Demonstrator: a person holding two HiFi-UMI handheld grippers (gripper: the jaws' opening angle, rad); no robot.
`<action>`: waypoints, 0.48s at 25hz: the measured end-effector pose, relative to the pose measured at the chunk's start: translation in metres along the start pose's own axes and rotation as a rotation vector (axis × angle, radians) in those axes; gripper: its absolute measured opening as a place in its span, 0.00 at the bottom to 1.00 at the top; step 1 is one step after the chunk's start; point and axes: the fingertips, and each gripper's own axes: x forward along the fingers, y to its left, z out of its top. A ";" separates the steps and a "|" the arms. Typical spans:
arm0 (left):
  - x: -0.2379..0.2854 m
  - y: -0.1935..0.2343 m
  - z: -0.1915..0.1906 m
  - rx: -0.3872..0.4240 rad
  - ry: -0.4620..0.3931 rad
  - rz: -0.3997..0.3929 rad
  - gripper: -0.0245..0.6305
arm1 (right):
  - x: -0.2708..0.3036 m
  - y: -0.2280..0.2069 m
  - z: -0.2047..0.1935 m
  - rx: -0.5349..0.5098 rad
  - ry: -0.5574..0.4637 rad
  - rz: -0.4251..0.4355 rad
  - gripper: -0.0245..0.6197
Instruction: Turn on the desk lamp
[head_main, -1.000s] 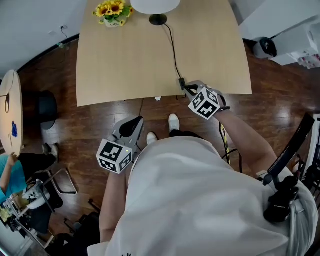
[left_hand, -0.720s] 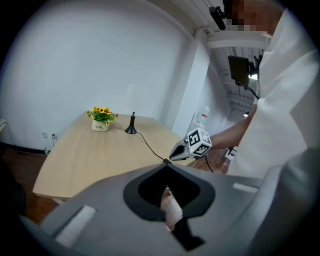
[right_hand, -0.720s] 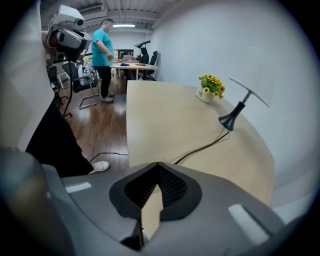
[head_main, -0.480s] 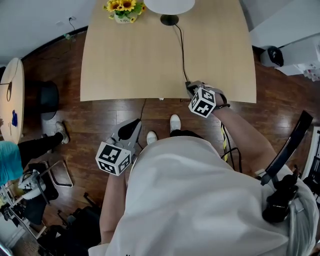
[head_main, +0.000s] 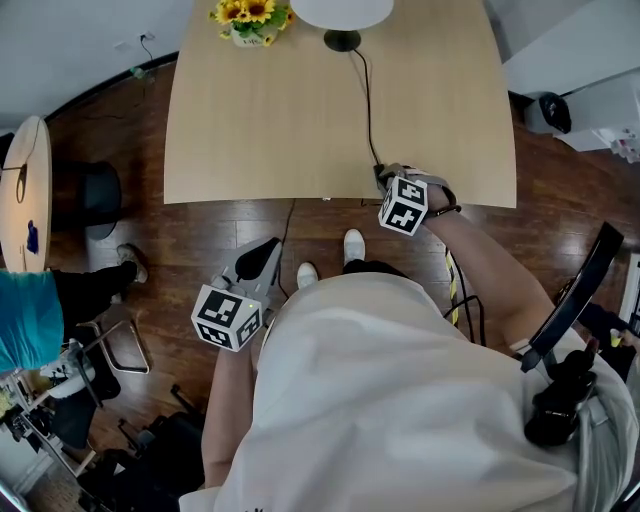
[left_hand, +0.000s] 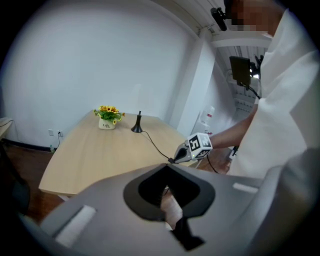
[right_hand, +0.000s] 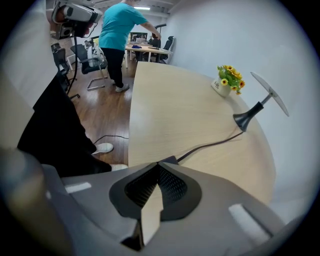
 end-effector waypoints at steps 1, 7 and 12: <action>0.001 0.000 0.000 0.000 0.001 -0.001 0.06 | 0.001 0.001 0.001 -0.006 0.008 0.002 0.04; 0.001 -0.002 -0.003 0.005 0.006 -0.014 0.06 | 0.003 0.006 0.001 0.006 0.016 0.014 0.04; 0.000 -0.002 -0.004 0.004 0.004 -0.018 0.06 | 0.003 0.006 0.002 -0.005 0.030 -0.003 0.04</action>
